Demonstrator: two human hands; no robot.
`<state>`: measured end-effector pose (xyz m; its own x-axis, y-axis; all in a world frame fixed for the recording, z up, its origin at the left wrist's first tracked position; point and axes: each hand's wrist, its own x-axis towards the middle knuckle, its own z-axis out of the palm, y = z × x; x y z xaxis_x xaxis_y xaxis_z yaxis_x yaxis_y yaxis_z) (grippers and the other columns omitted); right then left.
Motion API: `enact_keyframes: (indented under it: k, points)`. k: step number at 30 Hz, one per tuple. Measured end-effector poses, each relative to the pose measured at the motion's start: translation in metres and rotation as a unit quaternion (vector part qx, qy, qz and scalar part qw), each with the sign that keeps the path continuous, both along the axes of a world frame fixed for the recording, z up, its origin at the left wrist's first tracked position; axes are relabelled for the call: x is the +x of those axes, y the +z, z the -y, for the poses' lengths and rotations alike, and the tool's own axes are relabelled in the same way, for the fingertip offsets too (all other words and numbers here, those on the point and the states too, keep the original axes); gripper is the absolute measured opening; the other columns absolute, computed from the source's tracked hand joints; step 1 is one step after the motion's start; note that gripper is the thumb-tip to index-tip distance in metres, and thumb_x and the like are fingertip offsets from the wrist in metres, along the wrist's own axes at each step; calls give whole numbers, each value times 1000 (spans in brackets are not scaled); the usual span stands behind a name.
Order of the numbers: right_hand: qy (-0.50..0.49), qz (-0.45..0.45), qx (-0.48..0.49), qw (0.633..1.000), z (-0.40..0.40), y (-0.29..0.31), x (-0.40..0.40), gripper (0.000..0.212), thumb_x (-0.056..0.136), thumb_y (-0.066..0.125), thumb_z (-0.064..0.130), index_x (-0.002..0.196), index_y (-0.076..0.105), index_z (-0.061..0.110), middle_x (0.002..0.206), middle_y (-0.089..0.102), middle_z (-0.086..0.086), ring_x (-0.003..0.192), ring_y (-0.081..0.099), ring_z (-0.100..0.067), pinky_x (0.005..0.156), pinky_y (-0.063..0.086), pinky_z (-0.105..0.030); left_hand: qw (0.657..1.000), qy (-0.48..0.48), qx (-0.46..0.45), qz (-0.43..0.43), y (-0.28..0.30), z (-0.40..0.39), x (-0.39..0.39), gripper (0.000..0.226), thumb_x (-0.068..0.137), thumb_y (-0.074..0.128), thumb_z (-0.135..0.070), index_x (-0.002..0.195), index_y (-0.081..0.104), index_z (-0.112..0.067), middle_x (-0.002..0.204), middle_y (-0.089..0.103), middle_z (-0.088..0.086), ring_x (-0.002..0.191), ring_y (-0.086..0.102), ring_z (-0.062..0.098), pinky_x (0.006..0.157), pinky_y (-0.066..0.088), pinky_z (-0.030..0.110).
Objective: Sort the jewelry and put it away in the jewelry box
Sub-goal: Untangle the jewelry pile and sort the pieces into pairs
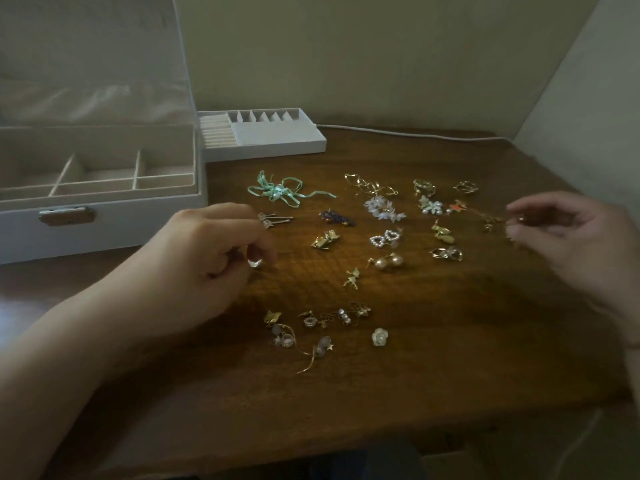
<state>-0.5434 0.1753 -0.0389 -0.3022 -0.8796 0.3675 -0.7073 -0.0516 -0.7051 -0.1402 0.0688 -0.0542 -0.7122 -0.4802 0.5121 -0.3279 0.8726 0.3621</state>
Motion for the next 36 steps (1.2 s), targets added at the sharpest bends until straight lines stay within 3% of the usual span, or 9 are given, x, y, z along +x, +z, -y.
enact_keyframes:
  k: [6,9,12,15,18,22,27,32,36]
  points:
    - [-142,-29,29,989,-10,-29,-53,23,70,75,45,93,70,47,80,69,22,66,65,-1,49,46,-8,1000,-2,-13,2,-3,1,-1,39,79,47,-12,95,59,-45,98,59,-19,84,63,10,67,47,20]
    - [-123,-96,41,987,-2,-33,-41,17,76,72,36,87,69,49,75,63,29,64,58,1,48,43,-7,1000,-5,11,16,-5,-2,-3,34,79,46,-17,92,62,-44,100,61,-17,77,65,13,65,49,26]
    - [-58,-177,46,981,5,-34,-21,16,78,69,30,87,68,43,71,61,21,68,55,0,51,39,-7,999,-6,27,31,-6,-4,-4,34,78,44,-20,93,64,-43,100,62,-15,71,64,17,61,50,32]
    - [-17,-251,68,966,11,-33,-12,16,83,63,29,94,67,40,86,58,19,77,53,2,61,42,-21,999,-9,35,31,-5,-5,-5,35,77,43,-19,93,65,-42,99,63,-14,75,64,18,64,50,30]
    - [-4,-265,73,961,11,-33,-14,15,86,60,29,96,67,38,89,58,15,82,54,-2,64,45,-27,999,-8,25,33,-3,-7,-6,33,78,43,-20,92,66,-39,97,62,-16,84,64,13,68,48,25]
    - [6,-261,68,963,9,-34,-15,14,87,59,32,94,63,42,74,55,14,69,52,0,55,37,-24,999,-13,28,38,-2,-8,-5,34,78,43,-19,92,68,-36,96,61,-15,85,64,13,68,49,27]
    - [9,-246,73,966,9,-32,-13,9,86,61,38,90,59,46,63,55,11,61,53,-3,51,40,-27,999,-14,30,40,-2,-12,-7,33,75,56,0,91,72,-25,95,63,-10,89,65,11,72,53,29]
    - [-37,-315,-24,948,4,-24,0,20,93,56,46,96,67,30,75,56,10,72,49,-11,61,44,-30,992,-92,55,72,1,-18,-14,18,86,65,-25,103,72,-24,107,61,-13,102,62,11,82,52,26]
    - [169,-288,-42,942,2,-5,52,20,89,57,40,104,67,32,86,62,13,84,57,-3,75,46,-17,984,-126,35,120,1,-20,-15,23,86,67,-36,108,71,-29,112,58,-18,106,57,10,88,49,27]
